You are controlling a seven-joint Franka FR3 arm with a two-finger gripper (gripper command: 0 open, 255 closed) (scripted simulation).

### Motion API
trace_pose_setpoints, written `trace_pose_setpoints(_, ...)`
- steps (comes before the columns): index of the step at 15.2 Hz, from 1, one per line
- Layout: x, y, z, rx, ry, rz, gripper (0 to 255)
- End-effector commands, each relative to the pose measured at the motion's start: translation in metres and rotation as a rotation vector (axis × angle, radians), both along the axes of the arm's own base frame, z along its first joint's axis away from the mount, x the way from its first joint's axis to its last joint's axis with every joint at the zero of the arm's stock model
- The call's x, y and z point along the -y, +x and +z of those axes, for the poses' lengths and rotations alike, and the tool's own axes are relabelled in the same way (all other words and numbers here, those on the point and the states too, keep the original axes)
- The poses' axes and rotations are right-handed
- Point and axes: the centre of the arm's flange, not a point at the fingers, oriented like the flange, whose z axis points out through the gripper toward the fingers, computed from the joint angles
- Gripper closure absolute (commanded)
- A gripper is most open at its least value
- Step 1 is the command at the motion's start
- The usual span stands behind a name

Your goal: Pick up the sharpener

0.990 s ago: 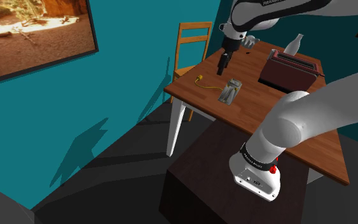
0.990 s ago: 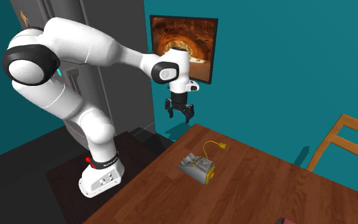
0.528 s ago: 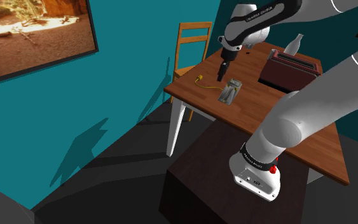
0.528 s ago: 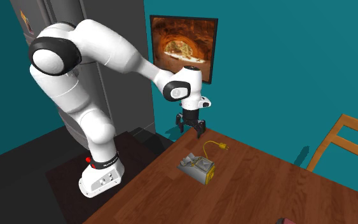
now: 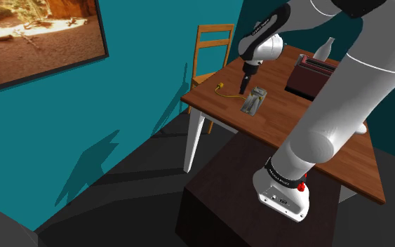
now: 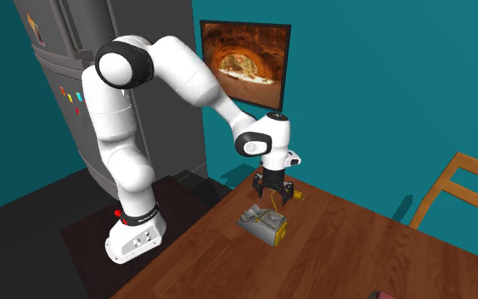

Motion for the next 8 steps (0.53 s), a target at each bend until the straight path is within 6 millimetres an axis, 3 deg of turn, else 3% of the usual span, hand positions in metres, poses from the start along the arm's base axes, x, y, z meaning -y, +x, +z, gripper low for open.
trace_pose_setpoints(1,0.02,0.007,-0.02,0.001,-0.006,0.015,0)
trace_pose_setpoints(8,0.021,0.007,-0.053,0.001,-0.006,0.015,0)
